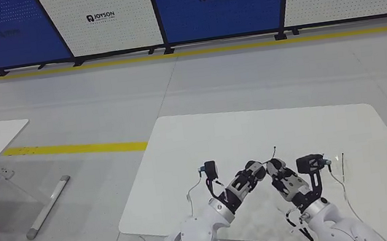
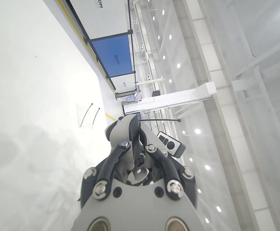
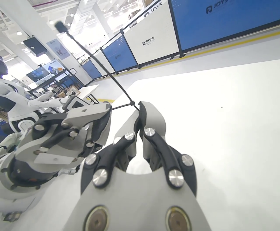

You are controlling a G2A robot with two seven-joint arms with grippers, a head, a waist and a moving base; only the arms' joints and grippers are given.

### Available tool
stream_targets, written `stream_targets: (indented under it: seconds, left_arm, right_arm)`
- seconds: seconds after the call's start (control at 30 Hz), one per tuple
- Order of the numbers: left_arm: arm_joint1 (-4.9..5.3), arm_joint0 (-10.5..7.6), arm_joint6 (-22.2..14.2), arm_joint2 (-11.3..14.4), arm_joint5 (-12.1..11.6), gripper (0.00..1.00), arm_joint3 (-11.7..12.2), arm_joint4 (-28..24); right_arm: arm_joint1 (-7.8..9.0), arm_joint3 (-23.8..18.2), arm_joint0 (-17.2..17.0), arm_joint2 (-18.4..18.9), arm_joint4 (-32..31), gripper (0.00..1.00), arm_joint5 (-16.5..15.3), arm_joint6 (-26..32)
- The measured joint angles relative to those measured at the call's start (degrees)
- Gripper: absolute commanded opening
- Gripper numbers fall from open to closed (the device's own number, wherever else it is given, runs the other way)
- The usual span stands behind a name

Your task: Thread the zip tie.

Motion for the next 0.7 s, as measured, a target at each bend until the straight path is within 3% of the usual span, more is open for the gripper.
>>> stream_targets:
  seconds: [0.7]
  left_arm:
    - [-0.02,0.01,0.0,-0.1,-1.0,0.0,-1.4,0.1]
  right_arm:
    - [-0.02,1.6,0.3,-1.3,-1.9,0.0,-0.1,1.7]
